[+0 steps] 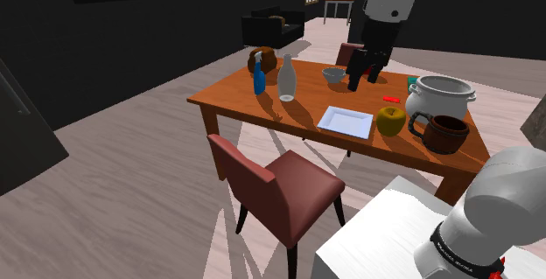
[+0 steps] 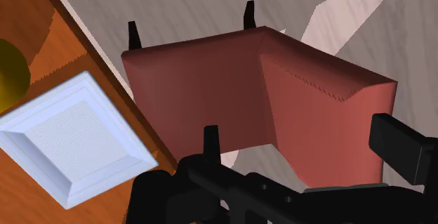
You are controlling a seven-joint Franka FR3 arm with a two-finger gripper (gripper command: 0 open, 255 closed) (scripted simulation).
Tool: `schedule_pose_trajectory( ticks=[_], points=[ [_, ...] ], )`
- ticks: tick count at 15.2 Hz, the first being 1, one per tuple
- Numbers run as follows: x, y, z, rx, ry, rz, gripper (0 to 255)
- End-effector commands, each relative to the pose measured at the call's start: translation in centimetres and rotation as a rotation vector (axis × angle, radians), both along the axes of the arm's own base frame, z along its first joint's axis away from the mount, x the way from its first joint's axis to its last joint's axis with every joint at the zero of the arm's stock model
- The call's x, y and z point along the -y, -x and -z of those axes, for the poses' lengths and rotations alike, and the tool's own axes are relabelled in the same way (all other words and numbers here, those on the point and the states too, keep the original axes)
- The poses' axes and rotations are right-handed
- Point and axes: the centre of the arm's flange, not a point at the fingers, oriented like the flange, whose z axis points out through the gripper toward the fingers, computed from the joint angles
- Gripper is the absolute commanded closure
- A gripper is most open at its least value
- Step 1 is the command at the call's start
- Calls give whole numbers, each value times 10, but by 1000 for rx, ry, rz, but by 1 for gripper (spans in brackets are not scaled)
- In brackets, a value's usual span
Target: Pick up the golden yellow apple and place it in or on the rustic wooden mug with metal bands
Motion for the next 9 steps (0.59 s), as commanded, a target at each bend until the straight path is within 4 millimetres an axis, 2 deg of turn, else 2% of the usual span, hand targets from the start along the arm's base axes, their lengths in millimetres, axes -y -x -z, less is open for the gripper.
schedule_pose_trajectory(
  ticks=[1,9],
  points=[
    [0,0,0,0,0,0,0],
    [72,-35,52,-5,61,212,0]
  ],
)
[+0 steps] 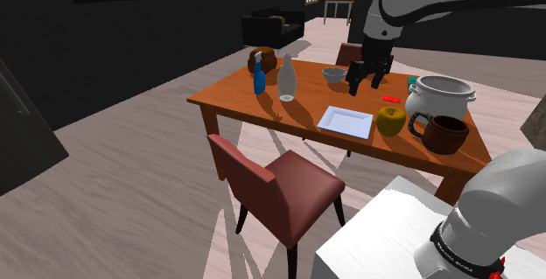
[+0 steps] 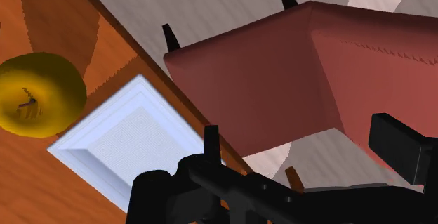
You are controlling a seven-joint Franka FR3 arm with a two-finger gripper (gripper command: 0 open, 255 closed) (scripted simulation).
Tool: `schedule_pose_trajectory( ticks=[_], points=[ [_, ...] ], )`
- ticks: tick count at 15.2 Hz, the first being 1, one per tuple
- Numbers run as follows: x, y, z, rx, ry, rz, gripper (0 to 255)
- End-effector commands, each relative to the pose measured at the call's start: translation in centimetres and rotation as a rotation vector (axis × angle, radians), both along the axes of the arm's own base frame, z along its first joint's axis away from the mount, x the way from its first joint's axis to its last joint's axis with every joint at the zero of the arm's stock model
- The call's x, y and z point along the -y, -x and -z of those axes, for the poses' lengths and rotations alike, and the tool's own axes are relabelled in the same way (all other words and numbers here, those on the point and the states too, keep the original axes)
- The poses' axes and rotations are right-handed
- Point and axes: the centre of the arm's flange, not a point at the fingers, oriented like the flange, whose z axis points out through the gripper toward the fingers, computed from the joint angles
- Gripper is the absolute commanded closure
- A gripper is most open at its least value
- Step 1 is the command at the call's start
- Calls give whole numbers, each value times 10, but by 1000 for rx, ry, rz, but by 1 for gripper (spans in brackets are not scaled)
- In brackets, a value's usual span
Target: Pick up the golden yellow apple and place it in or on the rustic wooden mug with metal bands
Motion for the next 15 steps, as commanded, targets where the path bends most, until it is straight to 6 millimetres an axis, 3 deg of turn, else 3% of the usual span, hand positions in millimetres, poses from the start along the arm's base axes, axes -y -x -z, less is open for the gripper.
schedule_pose_trajectory(
  ticks=[1,8,15],
  points=[
    [20,-6,11,0,16,54,0],
    [91,-21,53,-4,70,239,0],
    [166,-23,90,-9,123,424,0]
  ],
)
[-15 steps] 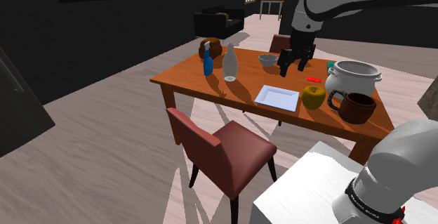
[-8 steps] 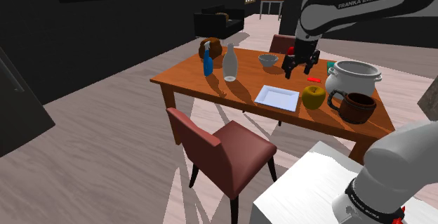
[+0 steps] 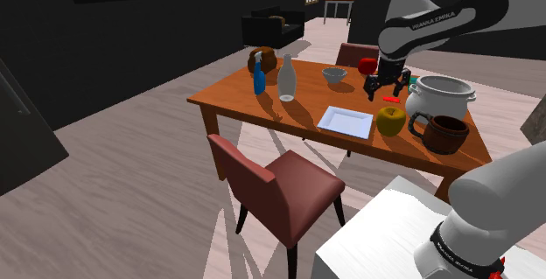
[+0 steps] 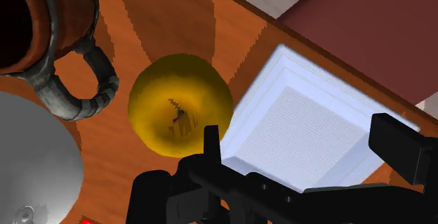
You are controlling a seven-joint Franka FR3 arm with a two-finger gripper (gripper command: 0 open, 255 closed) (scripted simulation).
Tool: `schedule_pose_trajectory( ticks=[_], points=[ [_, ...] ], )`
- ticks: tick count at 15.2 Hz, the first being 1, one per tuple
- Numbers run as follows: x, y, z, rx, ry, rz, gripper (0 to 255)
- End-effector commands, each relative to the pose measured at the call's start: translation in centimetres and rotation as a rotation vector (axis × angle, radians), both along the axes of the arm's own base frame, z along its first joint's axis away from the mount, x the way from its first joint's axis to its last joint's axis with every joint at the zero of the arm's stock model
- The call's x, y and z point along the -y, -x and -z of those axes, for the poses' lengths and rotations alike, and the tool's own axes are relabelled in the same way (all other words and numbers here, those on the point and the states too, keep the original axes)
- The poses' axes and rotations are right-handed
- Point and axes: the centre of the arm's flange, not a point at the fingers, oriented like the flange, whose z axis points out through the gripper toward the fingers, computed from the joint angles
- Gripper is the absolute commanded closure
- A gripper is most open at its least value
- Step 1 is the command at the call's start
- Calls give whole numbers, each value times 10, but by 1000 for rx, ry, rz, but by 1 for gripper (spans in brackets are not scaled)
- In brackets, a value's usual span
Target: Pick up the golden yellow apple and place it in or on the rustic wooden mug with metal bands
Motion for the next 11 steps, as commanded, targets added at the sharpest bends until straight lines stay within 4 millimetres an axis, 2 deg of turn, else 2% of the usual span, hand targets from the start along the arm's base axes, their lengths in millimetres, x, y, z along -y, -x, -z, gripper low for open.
schedule_pose_trajectory(
  ticks=[1,6,11],
  points=[
    [22,0,9,-1,16,54,0],
    [76,9,34,-4,54,186,0],
    [83,9,55,-4,56,191,0]
  ],
)
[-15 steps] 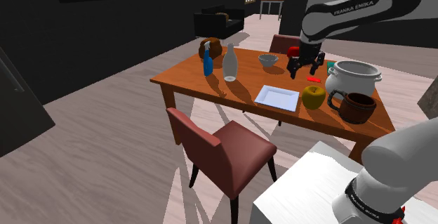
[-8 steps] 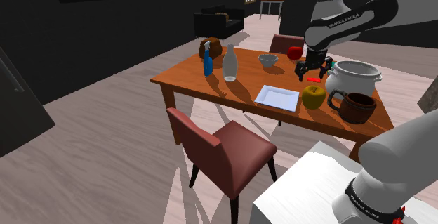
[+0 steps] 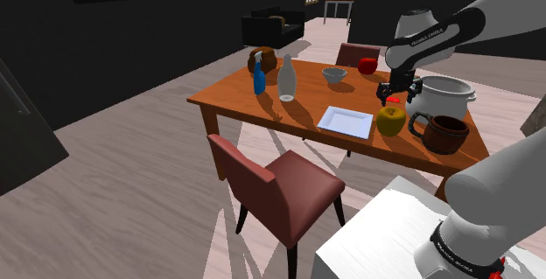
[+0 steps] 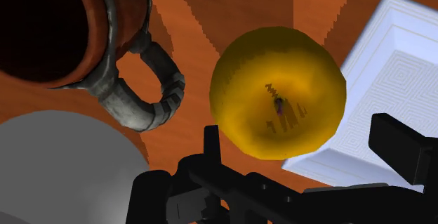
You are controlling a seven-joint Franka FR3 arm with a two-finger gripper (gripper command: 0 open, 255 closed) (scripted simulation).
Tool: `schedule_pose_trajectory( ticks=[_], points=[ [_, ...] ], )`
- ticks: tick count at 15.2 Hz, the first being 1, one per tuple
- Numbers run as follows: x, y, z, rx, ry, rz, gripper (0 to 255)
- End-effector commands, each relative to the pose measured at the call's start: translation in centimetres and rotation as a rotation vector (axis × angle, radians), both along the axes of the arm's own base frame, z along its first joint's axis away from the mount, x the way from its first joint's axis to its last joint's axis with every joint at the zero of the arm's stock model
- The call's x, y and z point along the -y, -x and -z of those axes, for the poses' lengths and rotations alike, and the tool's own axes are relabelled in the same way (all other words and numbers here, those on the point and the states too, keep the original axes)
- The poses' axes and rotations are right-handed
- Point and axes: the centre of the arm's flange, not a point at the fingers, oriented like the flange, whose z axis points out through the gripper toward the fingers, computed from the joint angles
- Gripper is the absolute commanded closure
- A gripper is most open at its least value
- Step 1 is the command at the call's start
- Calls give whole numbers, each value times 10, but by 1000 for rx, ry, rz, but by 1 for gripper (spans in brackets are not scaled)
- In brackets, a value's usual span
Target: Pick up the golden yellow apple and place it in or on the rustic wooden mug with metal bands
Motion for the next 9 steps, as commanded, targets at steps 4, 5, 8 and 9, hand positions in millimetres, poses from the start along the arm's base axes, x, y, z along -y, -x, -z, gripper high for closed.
schedule_pose_trajectory(
  ticks=[4,5,8,9],
  points=[
    [5,-1,24,1,1,1,0],
    [5,-1,24,1,1,1,0],
    [5,-1,24,1,1,1,0],
    [5,-1,24,1,1,1,0]
  ],
)
